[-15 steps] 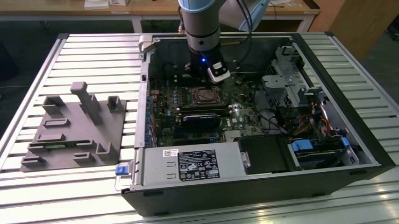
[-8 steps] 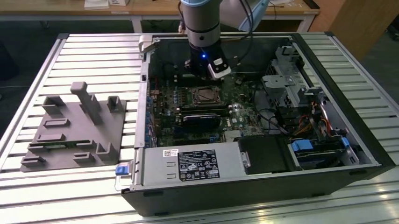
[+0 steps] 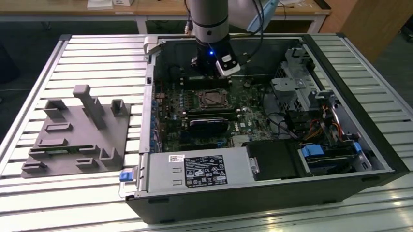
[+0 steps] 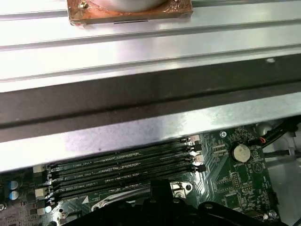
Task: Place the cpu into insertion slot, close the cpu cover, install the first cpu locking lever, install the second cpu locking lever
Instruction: 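Install the first cpu locking lever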
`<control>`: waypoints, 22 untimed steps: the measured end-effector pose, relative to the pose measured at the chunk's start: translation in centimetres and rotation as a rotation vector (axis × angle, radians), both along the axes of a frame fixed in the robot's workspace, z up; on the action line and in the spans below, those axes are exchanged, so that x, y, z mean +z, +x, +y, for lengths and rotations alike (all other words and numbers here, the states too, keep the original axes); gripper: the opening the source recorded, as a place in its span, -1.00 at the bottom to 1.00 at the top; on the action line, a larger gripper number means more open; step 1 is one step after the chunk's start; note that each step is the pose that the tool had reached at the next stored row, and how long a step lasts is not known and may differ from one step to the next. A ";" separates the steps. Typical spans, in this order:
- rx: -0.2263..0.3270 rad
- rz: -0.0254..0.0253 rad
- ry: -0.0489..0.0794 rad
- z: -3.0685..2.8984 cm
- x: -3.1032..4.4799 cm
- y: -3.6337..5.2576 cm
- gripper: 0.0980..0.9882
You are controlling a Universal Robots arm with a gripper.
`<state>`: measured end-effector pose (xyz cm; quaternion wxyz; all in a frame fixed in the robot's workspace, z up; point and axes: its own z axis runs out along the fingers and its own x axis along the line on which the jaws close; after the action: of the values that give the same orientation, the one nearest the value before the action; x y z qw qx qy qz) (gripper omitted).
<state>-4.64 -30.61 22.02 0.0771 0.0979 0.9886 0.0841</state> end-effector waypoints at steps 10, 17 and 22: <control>0.000 0.0256 -0.110 -0.09 -0.11 0.14 -0.98; 0.000 0.0304 -0.121 -2.24 -0.18 0.15 -0.98; 0.000 0.0362 -0.124 -2.54 -0.22 0.15 -0.98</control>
<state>-4.50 -33.15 21.81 0.0651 0.0946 0.9932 0.0211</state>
